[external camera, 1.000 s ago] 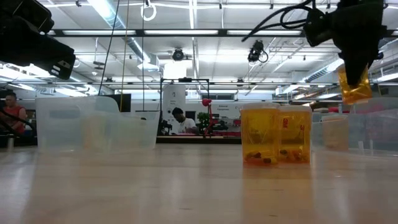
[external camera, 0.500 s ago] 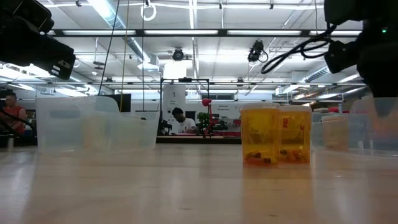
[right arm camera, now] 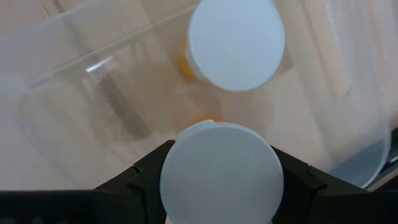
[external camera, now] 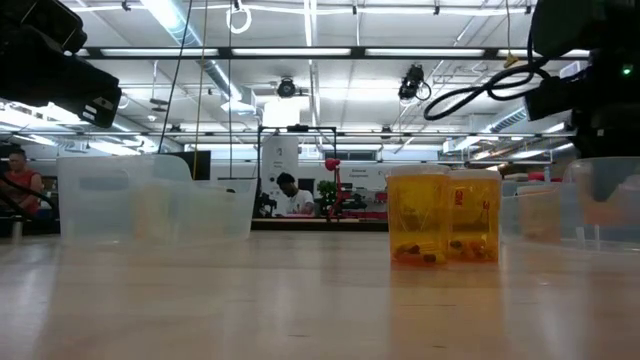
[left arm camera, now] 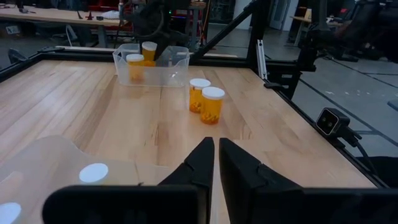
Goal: Pick and place medicine bottles into bin by pill shape (circle, oval)
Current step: Put the orange capsule bottle into the right transparent bin
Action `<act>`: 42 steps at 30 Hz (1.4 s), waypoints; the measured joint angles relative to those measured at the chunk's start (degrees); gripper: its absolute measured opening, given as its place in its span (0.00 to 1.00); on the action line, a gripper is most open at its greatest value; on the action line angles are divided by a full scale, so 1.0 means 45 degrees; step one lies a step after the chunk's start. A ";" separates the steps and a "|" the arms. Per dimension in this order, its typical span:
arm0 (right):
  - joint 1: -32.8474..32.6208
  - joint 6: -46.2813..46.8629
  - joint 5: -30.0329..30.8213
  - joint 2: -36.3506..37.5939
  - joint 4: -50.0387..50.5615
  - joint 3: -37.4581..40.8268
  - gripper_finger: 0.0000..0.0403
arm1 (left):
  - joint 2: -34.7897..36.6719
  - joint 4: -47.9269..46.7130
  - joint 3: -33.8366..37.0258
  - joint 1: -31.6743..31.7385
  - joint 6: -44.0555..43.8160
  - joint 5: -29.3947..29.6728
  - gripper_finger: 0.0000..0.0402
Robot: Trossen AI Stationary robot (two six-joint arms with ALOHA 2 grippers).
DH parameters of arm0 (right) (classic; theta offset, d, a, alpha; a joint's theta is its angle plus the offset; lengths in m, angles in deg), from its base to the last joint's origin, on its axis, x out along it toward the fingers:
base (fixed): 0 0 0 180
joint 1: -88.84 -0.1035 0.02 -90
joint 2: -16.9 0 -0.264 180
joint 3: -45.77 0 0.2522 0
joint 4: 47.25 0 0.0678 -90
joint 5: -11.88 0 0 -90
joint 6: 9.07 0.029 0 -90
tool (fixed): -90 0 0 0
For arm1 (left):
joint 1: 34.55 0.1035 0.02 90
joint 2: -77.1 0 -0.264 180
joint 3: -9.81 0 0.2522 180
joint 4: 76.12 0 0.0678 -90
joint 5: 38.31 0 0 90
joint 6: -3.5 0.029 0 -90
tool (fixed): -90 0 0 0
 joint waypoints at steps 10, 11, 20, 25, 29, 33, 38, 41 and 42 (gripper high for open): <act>0.0000 -0.0972 0.0688 0.0000 -0.0055 0.0000 0.53 | -0.0001 0.0000 0.0000 -0.0004 -0.0003 0.0004 0.10; 0.0000 -0.0927 0.0755 0.0000 -0.0116 0.0000 0.53 | -0.0001 0.0000 0.0000 -0.0002 -0.0003 0.0004 0.10; 0.0000 -0.0692 0.1010 -0.0005 -0.0329 0.0000 0.53 | 0.0002 0.0000 0.0000 -0.0002 0.0000 0.0001 0.07; 0.0000 -0.0064 0.1010 -0.0005 -0.0373 0.0048 0.53 | -0.0001 0.0000 0.0000 0.0001 0.0000 0.0002 0.07; 0.0000 0.0366 0.0901 -0.0010 -0.1133 0.0394 0.53 | 0.0002 0.0000 0.0000 0.0001 0.0000 0.0004 0.09; 0.0005 0.0827 0.0801 -0.0010 -0.1141 0.0846 0.53 | 0.0004 0.0000 0.0000 0.0001 0.0000 0.0004 0.10; 0.0000 0.1524 0.0828 -0.0003 -0.1191 0.1329 0.53 | -0.0001 0.0000 0.0000 -0.0003 0.0000 0.0002 0.08; 0.0000 0.1806 0.0898 0.0005 -0.1199 0.1375 0.53 | 0.0000 0.0000 0.0000 0.0000 0.0000 -0.0001 0.07; 0.0000 0.1821 0.0898 0.0005 -0.1199 0.1375 0.53 | -0.0001 0.0000 0.0000 0.0001 0.0000 -0.0001 0.07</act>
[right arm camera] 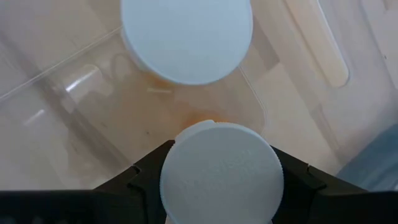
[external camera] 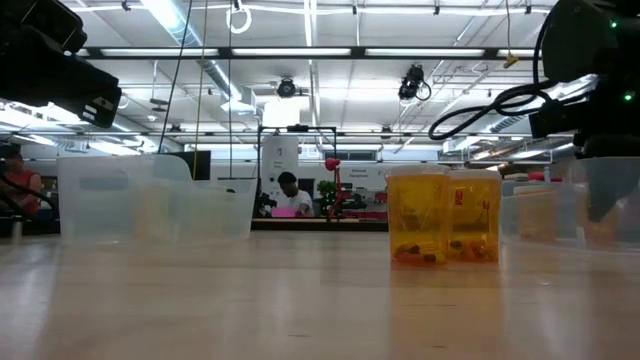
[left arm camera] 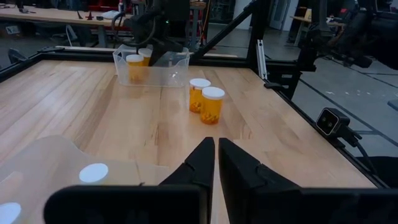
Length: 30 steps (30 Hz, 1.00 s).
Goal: Pick and place medicine bottles into bin by pill shape (circle, oval)
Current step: Put the orange capsule bottle into the right transparent bin
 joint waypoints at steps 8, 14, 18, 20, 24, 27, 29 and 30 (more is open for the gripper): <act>0.0000 0.0025 0.0160 -0.0010 0.0010 -0.0049 0.53 | 0.0001 0.0000 0.0000 -0.0001 0.0000 0.0000 0.10; 0.0000 0.0322 0.0163 -0.0015 0.0010 -0.0054 0.59 | 0.0001 0.0000 0.0000 -0.0001 0.0000 0.0001 0.09; 0.0000 0.0408 -0.0025 -0.0015 0.0010 -0.0063 0.63 | 0.0000 0.0000 0.0000 0.0000 0.0000 0.0005 0.08; 0.0000 0.0456 -0.0054 -0.0015 0.0055 -0.0131 0.64 | 0.0000 0.0000 0.0000 0.0000 0.0000 0.0000 0.07; 0.0000 0.0501 -0.0029 -0.0019 0.0343 -0.0380 0.65 | 0.0003 -0.0002 0.0000 -0.0003 0.0000 0.0000 0.07; 0.0000 0.0494 0.0104 -0.0015 0.0498 -0.0631 0.65 | 0.0002 0.0000 0.0000 -0.0002 0.0000 0.0003 0.08; 0.0004 0.0500 0.0179 -0.0019 0.0803 -0.0876 0.65 | 0.0001 0.0000 0.0000 0.0000 0.0000 0.0005 0.09; 0.0000 0.0524 0.0198 -0.0019 0.0996 -0.1009 0.65 | 0.0004 0.0000 0.0000 -0.0001 0.0000 0.0004 0.09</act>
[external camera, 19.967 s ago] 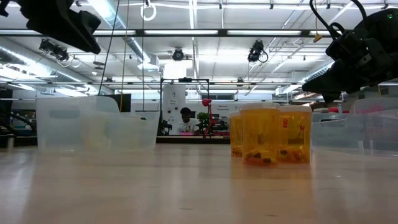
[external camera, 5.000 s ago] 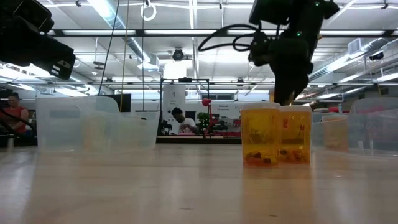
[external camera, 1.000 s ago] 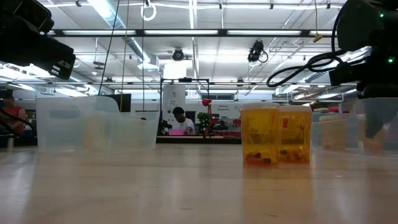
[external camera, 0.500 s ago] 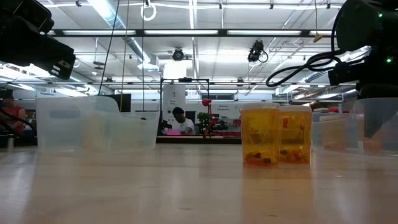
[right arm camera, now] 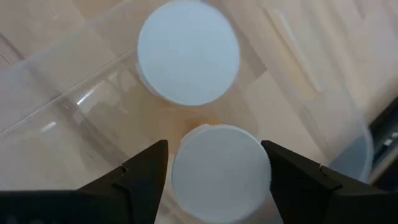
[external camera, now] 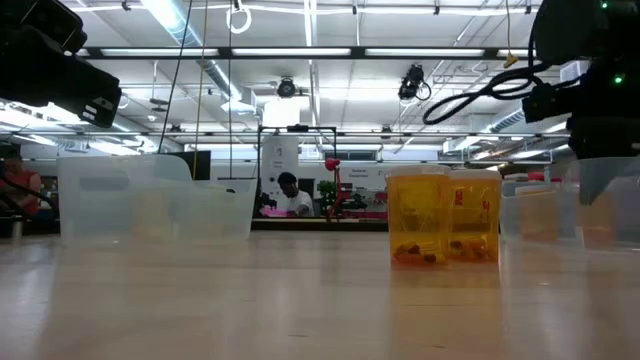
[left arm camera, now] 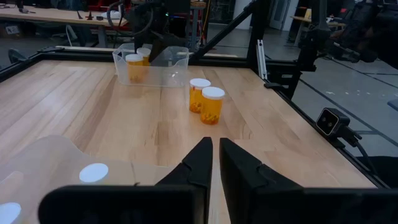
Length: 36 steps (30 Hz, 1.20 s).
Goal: Pick and place medicine bottles into bin by pill shape (circle, oval)
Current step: Put the orange capsule bottle into the right transparent bin
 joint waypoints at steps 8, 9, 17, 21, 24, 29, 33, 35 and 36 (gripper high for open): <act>0.0005 0.0377 0.0420 0.0002 0.1468 -0.1046 0.65 | 0.0001 0.0000 0.0000 -0.0004 0.0000 0.0001 0.08; 0.0001 0.0389 0.0493 0.0005 0.1622 -0.1178 0.65 | 0.0001 0.0000 0.0000 0.0001 0.0000 0.0001 0.07; 0.0005 0.0031 0.1491 0.0005 0.1182 -0.2223 0.65 | -0.0004 0.0000 0.0000 -0.0004 0.0000 -0.0004 0.09; 0.0005 -0.1346 0.1750 0.0005 -0.0805 -0.2447 0.65 | -0.0003 0.0000 0.0000 -0.0003 0.0000 0.0000 0.10; 0.0000 -0.2306 0.1817 0.0005 -0.2247 -0.2455 0.65 | -0.0004 0.0000 0.0000 -0.0004 0.0000 0.0001 0.09; 0.0005 -0.3108 0.1666 -0.0338 -0.3966 -0.2459 0.65 | -0.0004 0.0000 0.0000 -0.0004 0.0000 -0.0002 0.08; 0.0001 -0.3453 0.0894 -0.1049 -0.5130 -0.2459 0.65 | -0.0004 0.0000 0.0000 -0.0001 0.0000 -0.0004 0.07; 0.0005 -0.3587 0.0458 -0.1497 -0.5720 -0.2459 0.65 | -0.0004 0.0000 0.0000 -0.0003 0.0000 0.0000 0.07; 0.0005 -0.3683 0.0286 -0.1730 -0.6015 -0.2464 0.65 | 0.0001 0.0000 0.0000 -0.0004 0.0000 -0.0004 0.07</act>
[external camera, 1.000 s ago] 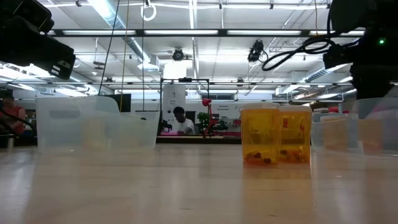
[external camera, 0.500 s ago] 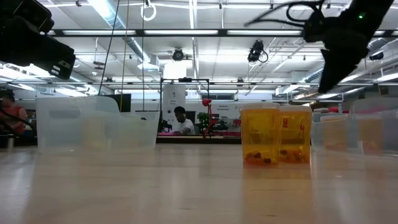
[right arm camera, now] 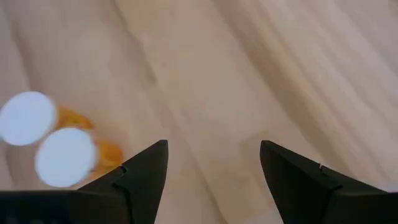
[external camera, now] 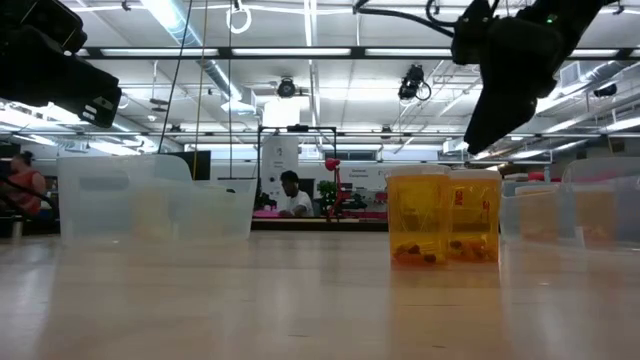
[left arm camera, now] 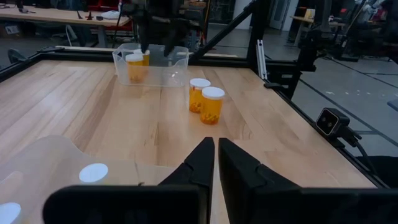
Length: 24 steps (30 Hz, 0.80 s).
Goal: Pick and place medicine bottles into bin by pill shape (circle, oval)
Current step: Put the orange capsule bottle into the right transparent bin
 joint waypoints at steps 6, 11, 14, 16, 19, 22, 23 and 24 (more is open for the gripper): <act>0.0000 -0.0707 -0.0540 -0.1617 -0.0232 -0.1310 0.65 | -0.0003 0.0000 0.0000 0.0002 -0.0003 0.0003 0.10; 0.0000 -0.1963 -0.0930 -0.3122 -0.0191 -0.3205 0.65 | 0.0000 0.0000 0.0000 0.0000 0.0000 0.0004 0.09; -0.0002 -0.2727 -0.1201 -0.4079 -0.0164 -0.4320 0.65 | 0.0000 0.0000 0.0000 0.0004 -0.0005 0.0005 0.08; -0.0005 -0.3105 -0.1556 -0.4723 -0.0165 -0.4991 0.65 | -0.0002 0.0000 0.0000 0.0003 -0.0003 0.0000 0.07; -0.0020 -0.3397 -0.2240 -0.5660 -0.0170 -0.5878 0.65 | -0.0005 -0.0004 0.0000 0.0004 -0.0005 0.0000 0.07; -0.0147 -0.3531 -0.2794 -0.6495 -0.0130 -0.6653 0.65 | -0.0005 -0.0005 -0.0005 0.0001 -0.0005 0.0000 0.09; -0.0222 -0.3614 -0.2952 -0.6752 -0.0076 -0.6915 0.65 | 0.0000 0.0000 0.0000 0.0000 -0.0005 0.0003 0.09; -0.0315 -0.3695 -0.3022 -0.7003 -0.0003 -0.7219 0.65 | -0.0001 0.0000 -0.0005 0.0004 -0.0005 0.0005 0.10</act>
